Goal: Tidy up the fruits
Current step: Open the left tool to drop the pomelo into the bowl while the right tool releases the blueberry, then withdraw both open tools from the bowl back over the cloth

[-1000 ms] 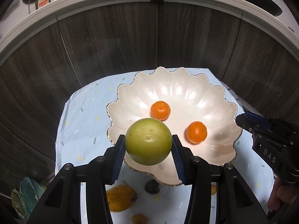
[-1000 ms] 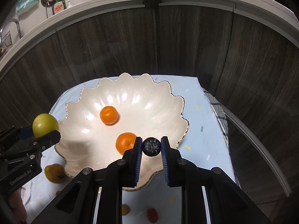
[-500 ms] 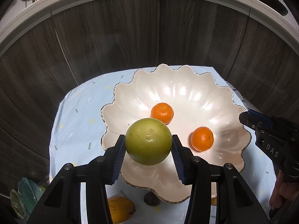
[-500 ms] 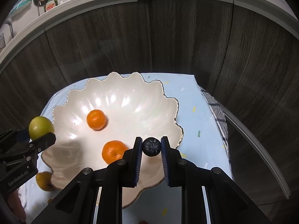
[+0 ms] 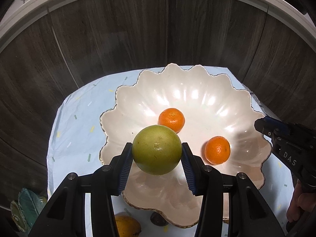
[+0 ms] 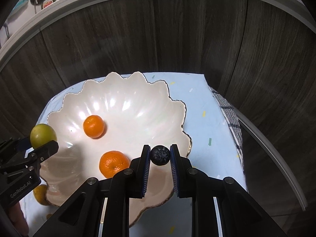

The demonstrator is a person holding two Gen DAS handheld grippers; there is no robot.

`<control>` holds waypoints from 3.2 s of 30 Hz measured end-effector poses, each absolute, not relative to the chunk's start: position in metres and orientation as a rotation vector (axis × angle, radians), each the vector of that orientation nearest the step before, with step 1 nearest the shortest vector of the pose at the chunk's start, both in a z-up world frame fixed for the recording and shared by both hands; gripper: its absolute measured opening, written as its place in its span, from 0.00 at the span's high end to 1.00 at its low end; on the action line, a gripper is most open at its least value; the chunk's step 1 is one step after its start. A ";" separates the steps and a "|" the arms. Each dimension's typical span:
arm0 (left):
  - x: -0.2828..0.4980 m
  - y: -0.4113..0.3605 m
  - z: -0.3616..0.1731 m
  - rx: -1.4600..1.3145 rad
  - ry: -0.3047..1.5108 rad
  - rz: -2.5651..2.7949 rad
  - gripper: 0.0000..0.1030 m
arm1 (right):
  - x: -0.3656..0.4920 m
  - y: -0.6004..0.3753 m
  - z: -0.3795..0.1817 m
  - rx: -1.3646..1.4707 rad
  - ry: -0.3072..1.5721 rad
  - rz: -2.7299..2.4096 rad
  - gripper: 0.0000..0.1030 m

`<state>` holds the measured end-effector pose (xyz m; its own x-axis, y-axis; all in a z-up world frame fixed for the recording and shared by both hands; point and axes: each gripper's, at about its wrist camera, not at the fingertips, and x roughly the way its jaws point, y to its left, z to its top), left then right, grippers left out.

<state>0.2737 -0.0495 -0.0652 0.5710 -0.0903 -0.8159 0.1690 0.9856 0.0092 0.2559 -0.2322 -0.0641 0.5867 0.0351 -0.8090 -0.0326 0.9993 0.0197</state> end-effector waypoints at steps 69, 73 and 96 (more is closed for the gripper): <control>0.221 -0.033 -0.013 0.097 0.840 -0.096 0.08 | 0.202 -0.219 -0.014 -0.013 0.819 -0.001 0.25; 0.216 -0.031 -0.010 0.099 0.835 -0.097 0.08 | 0.196 -0.218 -0.013 -0.012 0.816 0.001 0.25; 0.172 -0.021 -0.025 0.113 0.849 -0.094 0.08 | 0.158 -0.207 -0.027 -0.008 0.847 0.036 0.25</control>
